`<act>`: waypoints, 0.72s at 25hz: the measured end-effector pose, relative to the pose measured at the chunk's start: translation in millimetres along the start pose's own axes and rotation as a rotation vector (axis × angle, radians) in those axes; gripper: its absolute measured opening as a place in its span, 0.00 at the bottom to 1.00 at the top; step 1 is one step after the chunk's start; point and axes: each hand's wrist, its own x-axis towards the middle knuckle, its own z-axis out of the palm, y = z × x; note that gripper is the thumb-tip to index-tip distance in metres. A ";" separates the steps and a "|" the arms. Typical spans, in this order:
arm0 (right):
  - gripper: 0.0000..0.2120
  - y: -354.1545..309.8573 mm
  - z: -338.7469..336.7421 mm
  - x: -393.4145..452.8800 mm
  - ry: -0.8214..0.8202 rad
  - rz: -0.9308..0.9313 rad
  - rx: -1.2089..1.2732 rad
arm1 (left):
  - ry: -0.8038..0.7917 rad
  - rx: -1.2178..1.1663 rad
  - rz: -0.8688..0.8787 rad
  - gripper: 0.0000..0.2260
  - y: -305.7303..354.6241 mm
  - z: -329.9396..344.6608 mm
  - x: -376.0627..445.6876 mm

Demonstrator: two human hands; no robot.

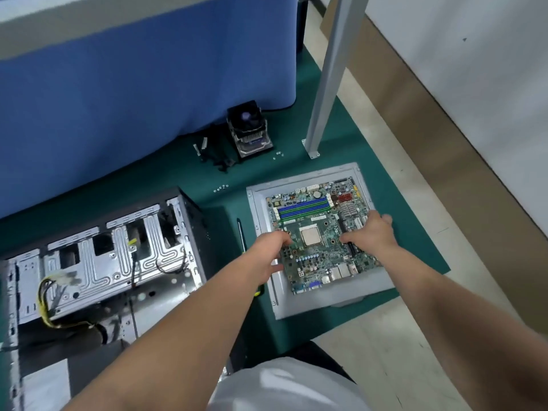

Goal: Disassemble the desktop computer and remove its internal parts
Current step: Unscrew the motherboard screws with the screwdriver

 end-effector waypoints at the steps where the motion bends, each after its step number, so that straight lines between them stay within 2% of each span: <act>1: 0.51 0.9 5.1 1.8 0.022 0.007 -0.021 | -0.002 0.017 -0.009 0.10 -0.7 1.8 2.9; 5: 0.50 5.0 20.4 1.4 0.077 -0.013 -0.156 | -0.076 0.070 -0.009 0.23 -11.6 -2.0 10.5; 7: 0.50 9.9 22.7 0.7 0.069 -0.043 -0.187 | -0.079 0.183 0.068 0.29 -17.4 -0.7 12.0; 9: 0.51 12.7 23.4 -2.1 0.074 -0.079 -0.219 | -0.032 0.565 0.250 0.29 -19.9 7.3 13.3; 11: 0.52 12.5 28.4 -9.4 0.150 -0.182 -0.312 | -0.073 0.955 0.381 0.32 -21.7 22.0 15.5; 12: 0.49 10.9 32.6 -14.6 0.179 -0.293 -0.375 | -0.103 1.133 0.401 0.35 -22.7 27.5 17.6; 14: 0.41 7.6 43.6 -23.0 0.133 -0.542 -0.498 | -0.126 1.464 0.418 0.41 -24.5 33.2 21.6; 16: 0.37 6.0 53.5 -26.5 0.040 -0.622 -0.570 | -0.137 1.643 0.382 0.44 -26.1 32.2 27.0; 18: 0.36 7.2 57.0 -28.4 0.020 -0.592 -0.580 | -0.129 1.724 0.341 0.44 -27.1 28.9 30.6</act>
